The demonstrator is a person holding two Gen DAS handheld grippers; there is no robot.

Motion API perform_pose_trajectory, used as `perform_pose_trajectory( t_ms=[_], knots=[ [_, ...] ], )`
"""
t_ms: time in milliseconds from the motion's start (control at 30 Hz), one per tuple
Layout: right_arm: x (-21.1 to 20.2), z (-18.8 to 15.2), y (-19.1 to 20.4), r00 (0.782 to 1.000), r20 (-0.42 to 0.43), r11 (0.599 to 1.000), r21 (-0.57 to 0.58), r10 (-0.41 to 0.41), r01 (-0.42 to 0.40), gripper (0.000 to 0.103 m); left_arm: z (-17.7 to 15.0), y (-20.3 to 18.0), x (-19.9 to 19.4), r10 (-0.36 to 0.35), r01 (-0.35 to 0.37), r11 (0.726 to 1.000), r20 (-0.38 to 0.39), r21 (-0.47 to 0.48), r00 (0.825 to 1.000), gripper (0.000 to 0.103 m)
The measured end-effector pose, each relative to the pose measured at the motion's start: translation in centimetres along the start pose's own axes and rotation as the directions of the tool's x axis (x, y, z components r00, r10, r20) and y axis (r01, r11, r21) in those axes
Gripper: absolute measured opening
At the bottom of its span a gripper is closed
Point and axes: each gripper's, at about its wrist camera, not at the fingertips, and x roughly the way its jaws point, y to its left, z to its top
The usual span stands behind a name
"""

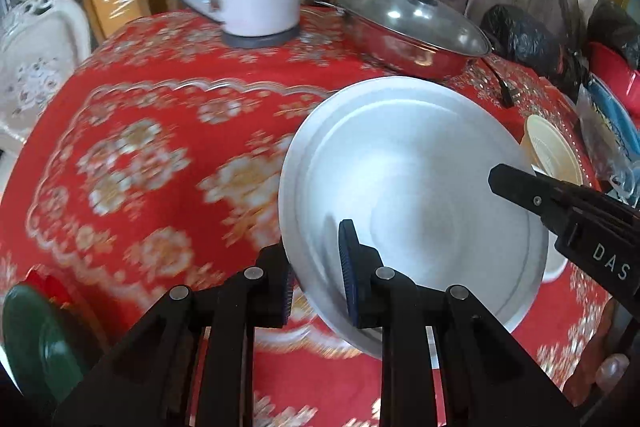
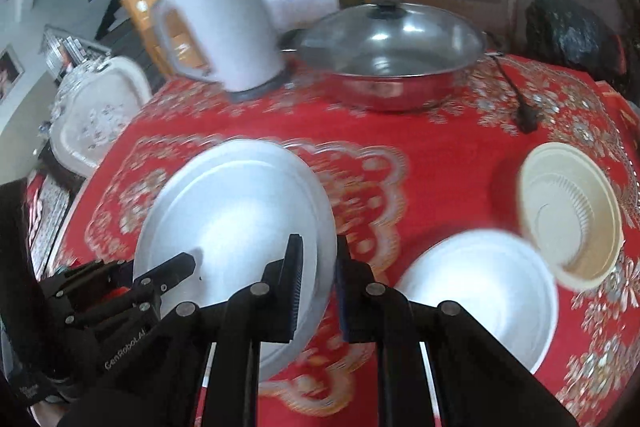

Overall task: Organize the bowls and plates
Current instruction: 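Lift the white plate with both tools and carry it over the green bowl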

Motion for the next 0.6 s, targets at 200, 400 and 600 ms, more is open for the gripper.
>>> perform_pose_trajectory(
  t_ms=[200,400,600],
  knots=[
    [-1.3,-2.1,5.7,0.998,0.0,0.995,-0.078,0.055,-0.055,0.017,-3.2,4.8,-3.6,0.04,-0.038,0.998,0.03,-0.049,0.999,0.02],
    [-1.1,-3.7,11.4,0.994,-0.018,0.982,-0.152,0.111,-0.112,0.017,-6.1,10.1,-6.4,0.096,-0.09,0.99,0.051,-0.108,0.994,0.02],
    [-0.4,-4.4,16.5,0.989,-0.036,0.963,-0.223,0.147,-0.151,0.017,-8.0,14.5,-8.5,0.141,-0.128,0.978,0.068,-0.166,0.988,0.02]
  ],
)
